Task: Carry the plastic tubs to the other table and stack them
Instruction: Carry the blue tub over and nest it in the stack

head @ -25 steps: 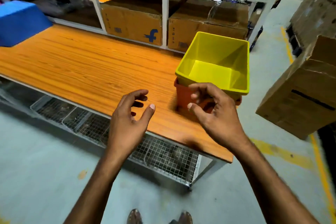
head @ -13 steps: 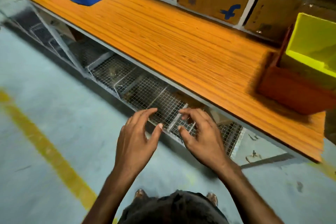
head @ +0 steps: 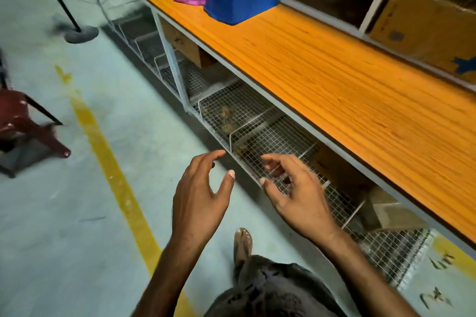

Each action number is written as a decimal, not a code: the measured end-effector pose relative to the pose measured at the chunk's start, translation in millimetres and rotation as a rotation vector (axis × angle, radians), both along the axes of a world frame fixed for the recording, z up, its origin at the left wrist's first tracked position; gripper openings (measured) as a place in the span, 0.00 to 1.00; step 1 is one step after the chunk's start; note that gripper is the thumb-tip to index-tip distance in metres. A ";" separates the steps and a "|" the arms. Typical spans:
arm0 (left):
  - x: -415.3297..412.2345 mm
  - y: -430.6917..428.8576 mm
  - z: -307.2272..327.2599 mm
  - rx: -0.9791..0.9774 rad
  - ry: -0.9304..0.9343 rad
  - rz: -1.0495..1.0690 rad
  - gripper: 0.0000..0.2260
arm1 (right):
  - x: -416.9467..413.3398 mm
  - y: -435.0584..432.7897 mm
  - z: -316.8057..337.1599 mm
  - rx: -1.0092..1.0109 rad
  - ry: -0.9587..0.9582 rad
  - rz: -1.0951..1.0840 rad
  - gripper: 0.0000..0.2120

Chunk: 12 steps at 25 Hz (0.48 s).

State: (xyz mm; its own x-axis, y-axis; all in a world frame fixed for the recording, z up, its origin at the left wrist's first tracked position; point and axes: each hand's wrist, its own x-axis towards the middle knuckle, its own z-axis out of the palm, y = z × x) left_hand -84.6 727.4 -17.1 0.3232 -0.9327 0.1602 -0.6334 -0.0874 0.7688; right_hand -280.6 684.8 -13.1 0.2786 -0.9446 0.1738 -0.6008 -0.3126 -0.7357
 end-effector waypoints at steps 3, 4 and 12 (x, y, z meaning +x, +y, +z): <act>41.5 -51.9 -3.5 -0.014 -0.037 0.055 0.16 | 42.5 -52.1 -8.2 0.016 -0.043 0.033 0.18; 54.8 -70.4 -4.5 -0.014 -0.047 0.067 0.16 | 56.5 -71.7 -11.0 0.021 -0.055 0.041 0.18; 154.8 -219.0 13.9 -0.040 -0.032 0.107 0.16 | 159.2 -246.9 8.3 0.014 -0.089 0.098 0.19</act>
State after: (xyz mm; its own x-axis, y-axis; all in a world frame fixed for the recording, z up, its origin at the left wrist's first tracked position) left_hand 70.2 508.4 -3.2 0.4150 -0.8856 0.2085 -0.6460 -0.1255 0.7529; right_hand -121.4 438.0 -4.8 0.3542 -0.9159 0.1891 -0.5002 -0.3563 -0.7892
